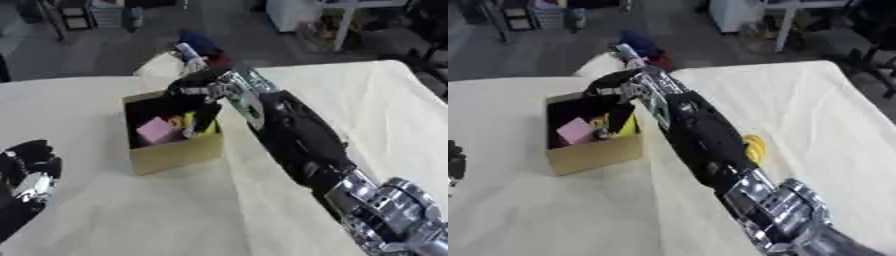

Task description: Pick up objects on the table and place them in the box.

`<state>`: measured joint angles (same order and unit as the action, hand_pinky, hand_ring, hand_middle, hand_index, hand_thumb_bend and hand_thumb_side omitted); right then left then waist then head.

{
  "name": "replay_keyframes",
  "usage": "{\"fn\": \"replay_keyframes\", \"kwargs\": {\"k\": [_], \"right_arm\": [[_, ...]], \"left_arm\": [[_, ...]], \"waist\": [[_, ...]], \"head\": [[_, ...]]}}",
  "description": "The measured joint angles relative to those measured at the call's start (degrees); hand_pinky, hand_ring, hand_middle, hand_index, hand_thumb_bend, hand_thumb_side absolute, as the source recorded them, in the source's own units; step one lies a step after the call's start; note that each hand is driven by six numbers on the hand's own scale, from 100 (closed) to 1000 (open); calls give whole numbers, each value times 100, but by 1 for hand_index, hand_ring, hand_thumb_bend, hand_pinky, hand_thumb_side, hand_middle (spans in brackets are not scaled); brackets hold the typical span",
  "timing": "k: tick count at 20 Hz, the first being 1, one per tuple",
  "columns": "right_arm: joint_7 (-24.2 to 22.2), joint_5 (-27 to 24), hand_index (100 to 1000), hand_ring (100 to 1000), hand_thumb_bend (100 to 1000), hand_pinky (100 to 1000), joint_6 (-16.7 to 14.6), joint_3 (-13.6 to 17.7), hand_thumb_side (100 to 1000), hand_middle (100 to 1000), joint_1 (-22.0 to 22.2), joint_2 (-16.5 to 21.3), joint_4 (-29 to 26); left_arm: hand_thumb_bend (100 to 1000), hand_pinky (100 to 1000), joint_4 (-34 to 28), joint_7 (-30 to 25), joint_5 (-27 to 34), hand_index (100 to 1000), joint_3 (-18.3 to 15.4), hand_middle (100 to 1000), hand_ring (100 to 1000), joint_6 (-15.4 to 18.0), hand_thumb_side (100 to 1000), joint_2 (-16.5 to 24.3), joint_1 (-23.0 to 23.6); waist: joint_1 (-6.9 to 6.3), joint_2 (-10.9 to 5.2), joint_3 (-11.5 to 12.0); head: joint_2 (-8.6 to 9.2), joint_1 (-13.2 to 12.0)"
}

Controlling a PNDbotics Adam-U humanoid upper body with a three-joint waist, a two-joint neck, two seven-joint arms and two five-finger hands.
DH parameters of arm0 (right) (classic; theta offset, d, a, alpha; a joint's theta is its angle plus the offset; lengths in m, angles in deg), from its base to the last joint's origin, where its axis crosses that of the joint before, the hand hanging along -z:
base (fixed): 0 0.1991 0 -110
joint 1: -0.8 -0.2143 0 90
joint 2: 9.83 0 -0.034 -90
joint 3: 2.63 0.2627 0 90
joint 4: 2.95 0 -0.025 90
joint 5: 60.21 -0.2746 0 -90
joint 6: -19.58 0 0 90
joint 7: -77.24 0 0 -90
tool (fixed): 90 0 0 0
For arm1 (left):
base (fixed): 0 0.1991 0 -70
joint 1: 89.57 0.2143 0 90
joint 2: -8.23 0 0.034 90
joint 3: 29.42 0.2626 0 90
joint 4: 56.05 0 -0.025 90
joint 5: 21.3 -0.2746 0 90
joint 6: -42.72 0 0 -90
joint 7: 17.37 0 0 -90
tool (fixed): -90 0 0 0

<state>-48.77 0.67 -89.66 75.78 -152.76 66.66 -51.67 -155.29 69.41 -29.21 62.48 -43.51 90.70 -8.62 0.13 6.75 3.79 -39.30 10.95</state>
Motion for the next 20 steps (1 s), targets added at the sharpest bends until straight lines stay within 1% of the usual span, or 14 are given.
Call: {"fn": "replay_keyframes", "kwargs": {"k": [1, 2, 3, 4, 5, 6, 8, 9, 10, 12, 14, 16, 19, 20], "right_arm": [[6, -125, 1000, 927, 244, 872, 37, 31, 369, 1000, -1, 91, -82], [25, -248, 1000, 915, 327, 862, 96, 77, 387, 1000, -4, 194, -150], [62, -354, 1000, 901, 315, 851, 179, 140, 371, 985, -9, 305, -189], [123, -446, 1000, 865, 267, 823, 274, 219, 334, 944, -20, 414, -200], [229, -537, 1000, 833, 254, 801, 402, 323, 296, 905, -32, 512, -183], [377, -603, 1000, 824, 259, 795, 553, 441, 274, 893, -44, 607, -115], [856, -600, 1000, 802, 228, 778, 935, 692, 249, 867, -49, 774, 178], [1130, -553, 1000, 799, 200, 775, 1129, 805, 100, 862, -48, 828, 368], [1397, -487, 1000, 800, 223, 774, 1316, 902, 264, 864, -47, 862, 566], [1846, -355, 1000, 804, 230, 777, 1639, 1058, 282, 869, -24, 893, 964], [2140, -234, 1000, 809, 240, 780, 1871, 1162, 299, 876, 27, 895, 1330], [2311, -120, 1000, 814, 247, 784, 2037, 1227, 316, 874, 62, 895, 1627], [2437, 35, 1000, 818, 256, 787, 2171, 1263, 324, 868, 106, 894, 1928], [2455, 88, 980, 813, 256, 783, 2196, 1265, 324, 844, 115, 893, 2004]], "left_arm": [[331, 745, 0, 0, 0, 785, -1, 675, 729, 0, 441, 0, 8], [334, 745, 0, 1, -1, 785, -1, 675, 729, 0, 440, 0, 18], [333, 745, 0, 2, -2, 785, -2, 675, 729, 0, 440, 0, 35], [333, 745, 0, 3, -3, 785, -3, 675, 729, 0, 440, 1, 47], [333, 745, 0, 4, -6, 785, -4, 675, 729, 1, 439, 3, 50], [333, 745, 0, 6, -9, 785, -4, 675, 728, 1, 440, 4, 50], [333, 745, 0, 7, -10, 785, -5, 675, 728, 1, 440, 4, 52], [335, 745, 0, 7, -10, 785, -5, 675, 728, 2, 437, 4, 52], [333, 745, 0, 7, -10, 785, -5, 675, 728, 2, 440, 4, 52], [333, 745, 0, 7, -10, 785, -5, 674, 728, 2, 440, 4, 52], [333, 745, 0, 7, -10, 785, -6, 674, 728, 2, 440, 4, 52], [333, 745, 0, 8, -10, 785, -7, 674, 728, 2, 440, 4, 51], [333, 745, 0, 8, -10, 785, -11, 674, 728, 2, 440, 4, 50], [333, 746, 0, 8, -10, 786, -13, 674, 728, 2, 441, 4, 48]], "waist": [[0, 0, -21], [1, 0, -37], [1, 0, -56], [1, 0, -73], [1, 0, -92], [1, 0, -113], [1, 0, -137], [1, 0, -141], [1, 0, -143], [-1, 0, -143], [-1, 0, -138], [-1, 1, -122], [-2, 39, -89], [-2, 50, -86]], "head": [[0, -9], [0, -23], [0, -30], [0, -39], [0, -53], [0, -67], [0, -82], [0, -84], [0, -86], [0, -93], [2, -95], [6, -95], [8, -95], [8, -95]]}}
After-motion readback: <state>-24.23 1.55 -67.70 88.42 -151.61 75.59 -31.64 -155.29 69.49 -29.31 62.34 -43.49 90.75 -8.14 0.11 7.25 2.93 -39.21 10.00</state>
